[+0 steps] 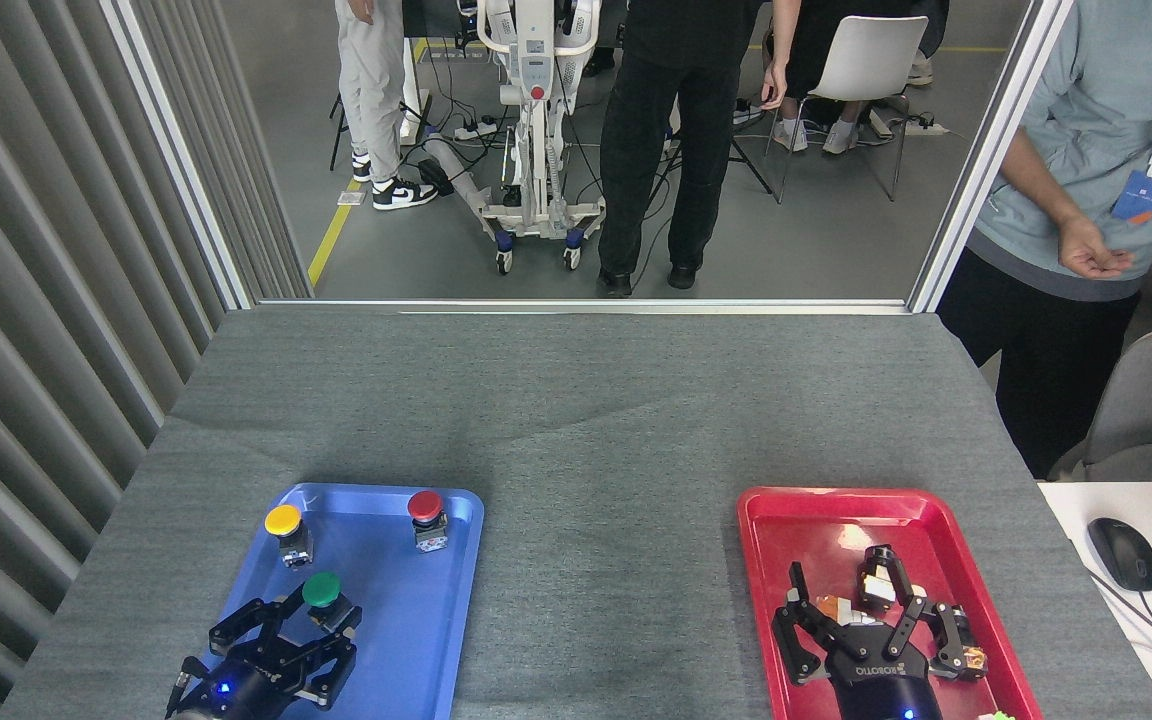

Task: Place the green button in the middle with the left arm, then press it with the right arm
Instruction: 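Reach the left hand to the green button and grasp it, then carry the green button with the left hand to the table middle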

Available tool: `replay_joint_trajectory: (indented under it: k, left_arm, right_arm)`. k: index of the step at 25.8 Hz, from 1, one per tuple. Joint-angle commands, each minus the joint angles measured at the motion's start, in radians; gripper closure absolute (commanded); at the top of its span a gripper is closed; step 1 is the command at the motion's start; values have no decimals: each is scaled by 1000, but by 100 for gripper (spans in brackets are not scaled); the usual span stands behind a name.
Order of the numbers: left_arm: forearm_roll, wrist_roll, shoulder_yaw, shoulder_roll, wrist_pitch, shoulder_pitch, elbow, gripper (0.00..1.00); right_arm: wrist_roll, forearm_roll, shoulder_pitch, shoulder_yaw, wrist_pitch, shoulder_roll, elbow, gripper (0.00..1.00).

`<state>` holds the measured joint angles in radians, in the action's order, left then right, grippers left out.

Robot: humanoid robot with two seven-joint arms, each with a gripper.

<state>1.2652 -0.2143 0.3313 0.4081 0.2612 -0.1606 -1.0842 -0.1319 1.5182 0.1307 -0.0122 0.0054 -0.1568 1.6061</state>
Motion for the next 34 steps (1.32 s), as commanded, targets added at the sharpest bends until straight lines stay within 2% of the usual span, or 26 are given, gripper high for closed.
replay_joint_trajectory:
  k: [1,2,4,10,14,18,20,23,27,30,34]
  left_arm:
    - [-1,0,14,0,0,1,15,35]
    - [-1,-2,14,0,0,3,15,35]
    - [-1,-4,14,2,12,6,13,46]
    - [0,-19,35,17,92,1,-5,99]
    - [-4,-34,34,23,153,-7,-92,100]
    - [-26,-37,43,17,151,-20,-201,100]
    - [-26,-37,100,3,145,-50,-212,100]
    - [-24,-25,196,-64,116,-122,-191,100]
    - [-4,12,292,-192,58,-183,-134,100]
    - [10,56,321,-287,36,-214,-46,100]
    - [77,61,325,-362,13,-217,59,100]
  right_arm:
    - [3,0,0,1,-1,-3,0,0]
    - [3,0,0,1,-1,-3,0,0]
    - [2,0,0,1,-1,-3,0,0]
    - [2,0,0,1,-1,-3,0,0]
    - [3,0,1,0,-1,-1,2,0]
    - [3,0,1,1,1,-1,3,0]
    - [3,0,1,1,1,-1,5,0]
    - [3,0,1,1,1,-1,5,0]
    - [3,0,1,1,1,-1,6,0]
    - [3,0,1,1,1,-3,6,0]
    - [3,0,1,1,-1,-4,6,0]
